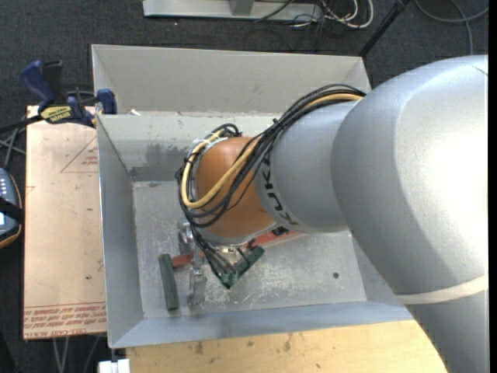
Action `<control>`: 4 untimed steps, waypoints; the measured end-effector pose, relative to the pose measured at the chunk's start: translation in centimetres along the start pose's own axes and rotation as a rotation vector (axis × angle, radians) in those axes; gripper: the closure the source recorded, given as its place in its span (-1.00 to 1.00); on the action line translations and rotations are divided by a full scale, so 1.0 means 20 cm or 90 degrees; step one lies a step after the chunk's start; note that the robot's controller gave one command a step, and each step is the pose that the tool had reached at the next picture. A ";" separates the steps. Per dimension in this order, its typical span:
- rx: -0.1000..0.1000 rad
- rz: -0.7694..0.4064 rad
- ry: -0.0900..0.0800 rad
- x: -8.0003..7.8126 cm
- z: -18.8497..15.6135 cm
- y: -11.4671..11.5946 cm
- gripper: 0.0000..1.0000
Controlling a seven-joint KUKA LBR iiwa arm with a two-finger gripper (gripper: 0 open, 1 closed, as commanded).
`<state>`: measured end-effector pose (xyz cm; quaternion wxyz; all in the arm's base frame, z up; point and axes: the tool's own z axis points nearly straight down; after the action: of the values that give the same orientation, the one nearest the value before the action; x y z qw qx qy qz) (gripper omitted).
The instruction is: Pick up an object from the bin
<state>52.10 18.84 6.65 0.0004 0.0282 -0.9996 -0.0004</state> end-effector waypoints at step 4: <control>-0.001 0.044 -0.002 -0.02 -0.02 -0.11 1.00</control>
Offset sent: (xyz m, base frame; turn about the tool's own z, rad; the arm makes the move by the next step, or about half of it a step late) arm 0.0000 0.0000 0.0000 0.0000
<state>52.63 16.60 7.09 -0.0010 -0.0061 -1.0000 -0.0011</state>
